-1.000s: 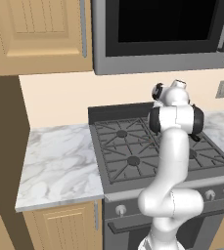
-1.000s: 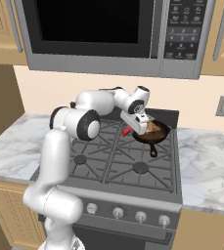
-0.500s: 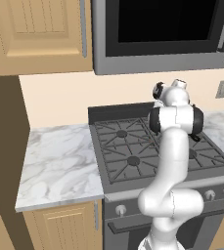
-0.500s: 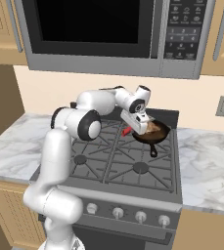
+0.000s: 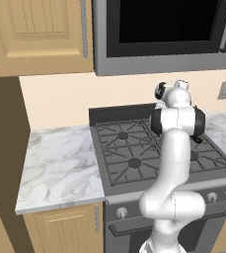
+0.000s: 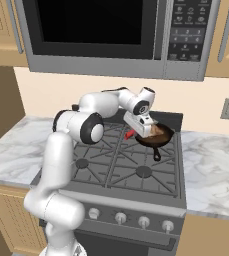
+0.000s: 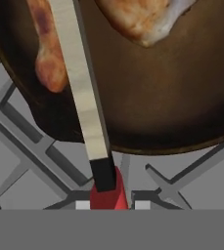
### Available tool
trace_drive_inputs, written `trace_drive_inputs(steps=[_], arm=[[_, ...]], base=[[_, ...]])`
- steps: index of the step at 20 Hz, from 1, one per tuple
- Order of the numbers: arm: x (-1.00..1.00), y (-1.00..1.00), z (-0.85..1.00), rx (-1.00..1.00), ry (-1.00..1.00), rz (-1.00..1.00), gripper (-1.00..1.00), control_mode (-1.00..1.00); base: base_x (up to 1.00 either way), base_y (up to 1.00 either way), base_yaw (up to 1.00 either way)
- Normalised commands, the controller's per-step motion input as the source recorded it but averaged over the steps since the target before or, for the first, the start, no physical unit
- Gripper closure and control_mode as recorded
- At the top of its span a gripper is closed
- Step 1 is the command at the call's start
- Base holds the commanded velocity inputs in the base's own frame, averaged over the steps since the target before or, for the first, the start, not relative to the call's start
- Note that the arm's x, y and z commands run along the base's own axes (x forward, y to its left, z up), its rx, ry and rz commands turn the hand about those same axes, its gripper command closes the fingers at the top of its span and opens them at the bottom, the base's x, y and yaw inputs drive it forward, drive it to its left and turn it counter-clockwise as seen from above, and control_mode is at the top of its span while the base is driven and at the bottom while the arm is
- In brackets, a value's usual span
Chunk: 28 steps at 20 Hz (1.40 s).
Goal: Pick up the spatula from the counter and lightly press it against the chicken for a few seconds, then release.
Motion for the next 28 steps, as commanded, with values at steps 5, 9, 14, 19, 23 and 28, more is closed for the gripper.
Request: trace_drive_inputs(steps=[5,9,14,19,23,28], arm=[[-0.12,0.00,-0.05,0.02,0.00,0.00,1.00,-1.00],[-0.18,0.00,-0.01,0.03,0.00,0.00,1.00,-1.00],[-0.39,0.00,0.05,0.04,-0.05,0.02,1.00,-1.00],[-0.53,0.00,0.10,0.04,-0.11,0.03,1.00,-1.00],[-0.54,0.00,0.08,0.03,-0.11,0.03,1.00,-1.00],[-0.57,0.00,0.37,0.05,-0.14,0.04,1.00,-1.00]], base=[[0.00,0.00,0.00],[0.00,0.00,0.00],[0.00,0.00,0.00],[0.00,0.00,0.00],[0.00,0.00,0.00],[0.00,0.00,0.00]])
